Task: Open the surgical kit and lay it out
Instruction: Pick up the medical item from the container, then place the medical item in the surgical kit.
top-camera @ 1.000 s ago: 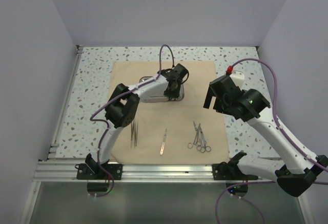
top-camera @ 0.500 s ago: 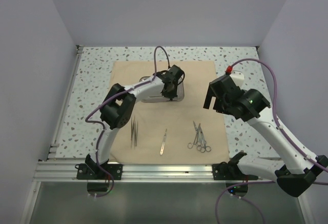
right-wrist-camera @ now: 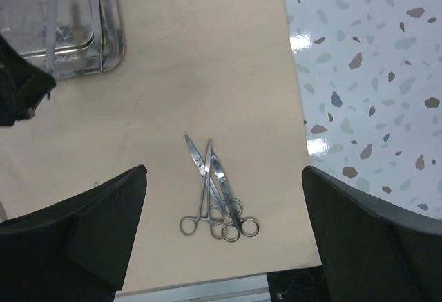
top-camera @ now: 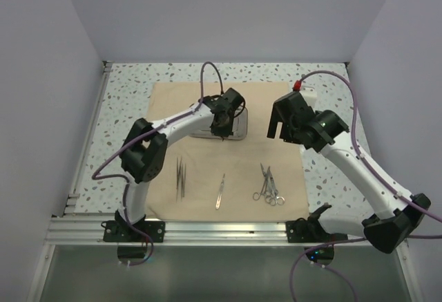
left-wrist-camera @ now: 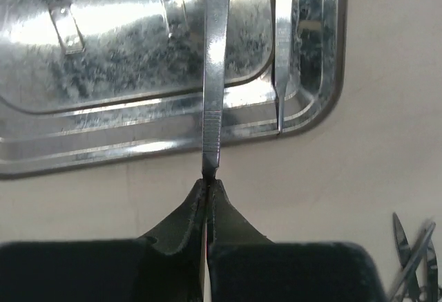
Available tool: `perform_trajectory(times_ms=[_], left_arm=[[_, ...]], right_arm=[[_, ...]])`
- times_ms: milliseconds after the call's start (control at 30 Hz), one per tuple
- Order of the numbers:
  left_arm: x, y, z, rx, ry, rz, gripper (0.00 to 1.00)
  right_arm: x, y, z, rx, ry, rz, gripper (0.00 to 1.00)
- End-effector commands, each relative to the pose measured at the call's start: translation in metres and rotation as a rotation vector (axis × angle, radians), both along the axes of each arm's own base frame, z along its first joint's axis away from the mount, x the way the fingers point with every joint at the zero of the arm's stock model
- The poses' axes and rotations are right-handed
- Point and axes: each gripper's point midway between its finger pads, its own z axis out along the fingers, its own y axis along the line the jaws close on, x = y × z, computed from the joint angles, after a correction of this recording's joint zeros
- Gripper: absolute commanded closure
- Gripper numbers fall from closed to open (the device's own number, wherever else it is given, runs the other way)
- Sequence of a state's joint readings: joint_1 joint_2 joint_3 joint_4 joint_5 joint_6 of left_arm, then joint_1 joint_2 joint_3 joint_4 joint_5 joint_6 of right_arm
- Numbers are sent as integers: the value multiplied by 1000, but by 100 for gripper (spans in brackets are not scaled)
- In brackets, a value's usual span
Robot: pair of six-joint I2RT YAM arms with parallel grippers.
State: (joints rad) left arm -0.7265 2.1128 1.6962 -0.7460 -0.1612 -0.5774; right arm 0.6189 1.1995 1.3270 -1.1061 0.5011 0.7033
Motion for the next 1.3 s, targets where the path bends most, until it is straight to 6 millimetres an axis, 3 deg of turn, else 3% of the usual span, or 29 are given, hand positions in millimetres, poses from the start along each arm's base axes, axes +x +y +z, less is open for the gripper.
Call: perform_trajectory(times_ms=[0,67,133,167,233,267,300,433,467,567,667,767,800,867,900,967,1100,1267], left_arm=[[-34,10,61,-44,-73,30,100],[-57,17,56,-29,-59,44,100],[-76,18,70,-59,-75,45,100],[-89,25,62,-50,-49,66,100],[-110,26,70,-81,-45,60,100],[-124,31,60,-75,-14,77,100],[-133,33,65,-98,-15,77,100],[-175,41,52,-121,47,78,100],[-186,45,42,-122,77,83,100],[-205,46,30,-153,124,62,100],[-217,41,24,-183,164,33,99],[-223,34,27,-216,189,23,69],[-223,34,30,-227,186,23,51],[-218,37,40,-220,154,37,38],[-215,40,48,-219,131,48,26],[-209,51,67,-201,80,73,22],[-206,69,90,-187,28,112,19],[-200,95,110,-188,-15,172,19]], right_arm=[[27,16,18,45,-74,32,2],[37,22,14,40,-63,49,2],[45,27,14,38,-60,62,2],[48,27,13,34,-55,64,2],[57,31,8,24,-49,78,2],[61,31,6,20,-43,84,2],[66,33,5,24,-46,85,2],[85,42,-11,21,-11,93,2],[88,43,-15,21,-3,93,2],[101,51,-27,30,17,100,3],[112,66,-41,59,38,117,5],[123,86,-54,120,54,143,8],[128,95,-57,148,53,154,10],[132,115,-69,206,80,184,12],[133,122,-73,216,87,191,15],[134,143,-74,229,89,224,18],[139,172,-101,207,145,233,23],[138,173,-132,193,208,154,25]])
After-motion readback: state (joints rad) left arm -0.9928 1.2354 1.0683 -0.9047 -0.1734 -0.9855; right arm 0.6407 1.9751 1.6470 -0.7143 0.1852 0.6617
